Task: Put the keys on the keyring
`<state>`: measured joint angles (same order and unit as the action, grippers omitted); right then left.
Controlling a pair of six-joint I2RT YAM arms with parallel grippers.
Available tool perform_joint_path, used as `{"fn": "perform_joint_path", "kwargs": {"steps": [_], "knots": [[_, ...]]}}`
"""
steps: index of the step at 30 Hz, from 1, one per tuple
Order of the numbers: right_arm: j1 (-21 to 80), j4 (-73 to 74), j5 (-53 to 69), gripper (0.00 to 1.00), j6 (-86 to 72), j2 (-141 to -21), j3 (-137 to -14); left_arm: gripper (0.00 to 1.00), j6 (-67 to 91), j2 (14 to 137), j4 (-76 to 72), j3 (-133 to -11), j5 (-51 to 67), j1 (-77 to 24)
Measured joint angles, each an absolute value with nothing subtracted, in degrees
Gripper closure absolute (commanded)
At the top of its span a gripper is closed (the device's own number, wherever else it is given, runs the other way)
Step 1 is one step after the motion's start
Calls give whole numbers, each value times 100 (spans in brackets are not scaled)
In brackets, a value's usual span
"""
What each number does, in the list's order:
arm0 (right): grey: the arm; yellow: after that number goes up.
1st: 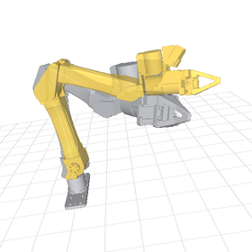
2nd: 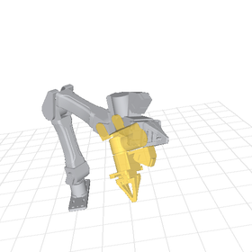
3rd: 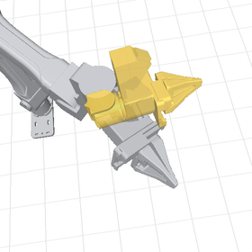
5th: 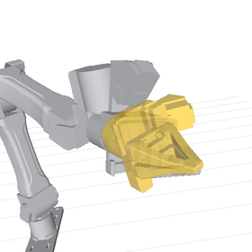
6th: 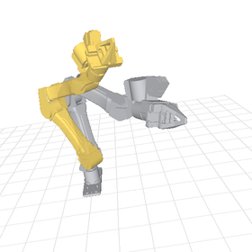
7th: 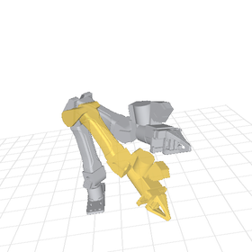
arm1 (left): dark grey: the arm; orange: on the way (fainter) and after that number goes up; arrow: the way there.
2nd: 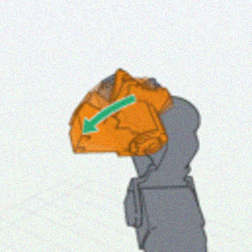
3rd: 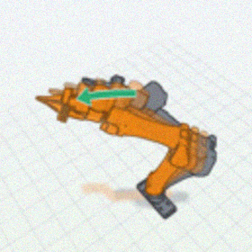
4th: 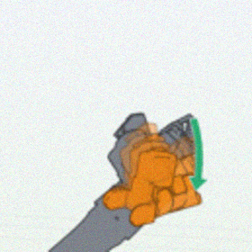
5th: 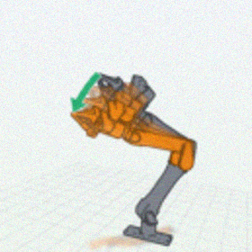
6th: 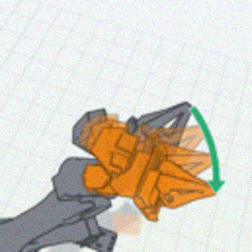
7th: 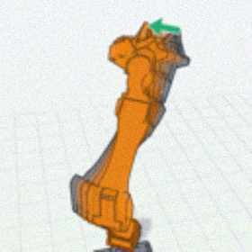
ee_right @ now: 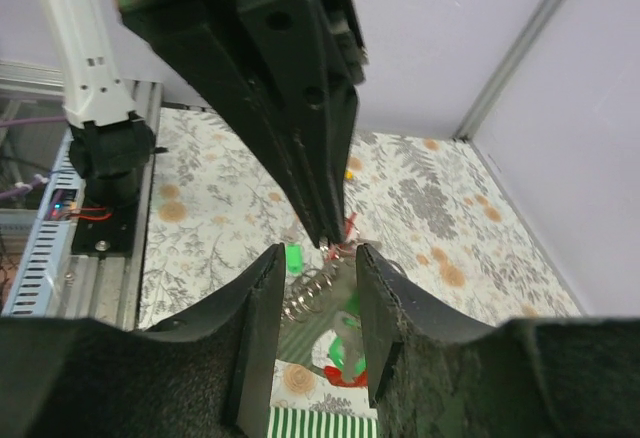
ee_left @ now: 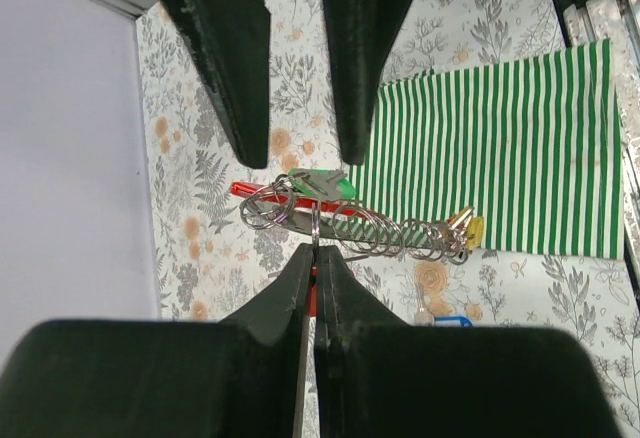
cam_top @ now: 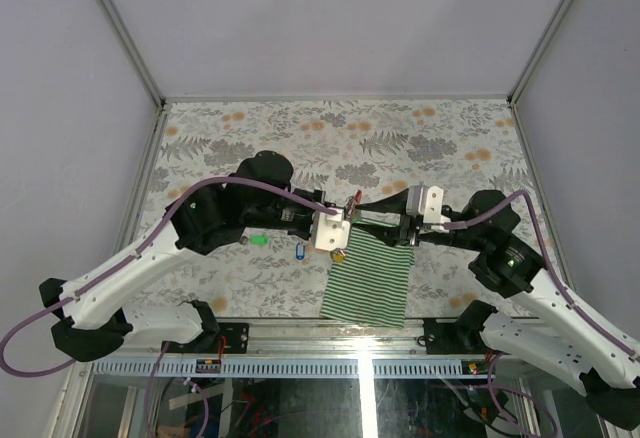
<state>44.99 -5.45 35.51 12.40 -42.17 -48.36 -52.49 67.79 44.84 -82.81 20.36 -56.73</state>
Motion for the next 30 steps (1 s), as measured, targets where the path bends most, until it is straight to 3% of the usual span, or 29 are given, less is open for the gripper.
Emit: {"fn": "perform_joint_path", "kwargs": {"steps": [17,30], "knots": [[4499,-1135,2757,50,1356,-3933,-4254,100,-5382,6871,4764,-8366,1658,-5739],[4501,-1450,2827,53,1356,-4294,-4185,100,-5387,6862,4797,-8366,1525,-5778]]}}
